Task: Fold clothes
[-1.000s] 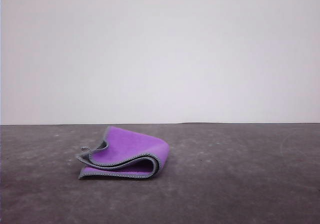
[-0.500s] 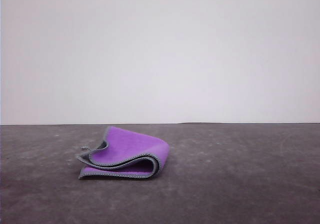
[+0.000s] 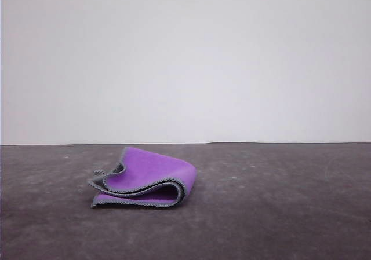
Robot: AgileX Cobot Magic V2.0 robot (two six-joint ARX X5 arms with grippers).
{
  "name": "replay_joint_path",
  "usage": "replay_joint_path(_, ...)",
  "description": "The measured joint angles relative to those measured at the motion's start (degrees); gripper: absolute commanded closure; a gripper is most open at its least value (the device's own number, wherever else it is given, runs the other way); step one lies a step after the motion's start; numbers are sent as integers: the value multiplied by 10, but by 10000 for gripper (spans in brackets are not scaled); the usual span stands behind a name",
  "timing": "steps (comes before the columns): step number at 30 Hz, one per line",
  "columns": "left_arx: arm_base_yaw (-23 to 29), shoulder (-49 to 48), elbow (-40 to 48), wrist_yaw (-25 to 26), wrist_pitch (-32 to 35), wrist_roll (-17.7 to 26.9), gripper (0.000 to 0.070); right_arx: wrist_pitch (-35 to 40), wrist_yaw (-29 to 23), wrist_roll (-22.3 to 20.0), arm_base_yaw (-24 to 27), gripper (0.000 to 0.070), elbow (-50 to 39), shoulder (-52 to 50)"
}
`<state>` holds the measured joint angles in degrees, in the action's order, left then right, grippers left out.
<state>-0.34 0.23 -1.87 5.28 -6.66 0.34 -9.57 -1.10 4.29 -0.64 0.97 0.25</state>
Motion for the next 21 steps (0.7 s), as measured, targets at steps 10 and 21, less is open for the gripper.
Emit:
replay_joint_path(10,0,0,0,0,0,0,700,0,0,0,0,684,0,0)
replay_joint_path(21,0,0,0,0,0,0,700,0,0,0,0,684,0,0)
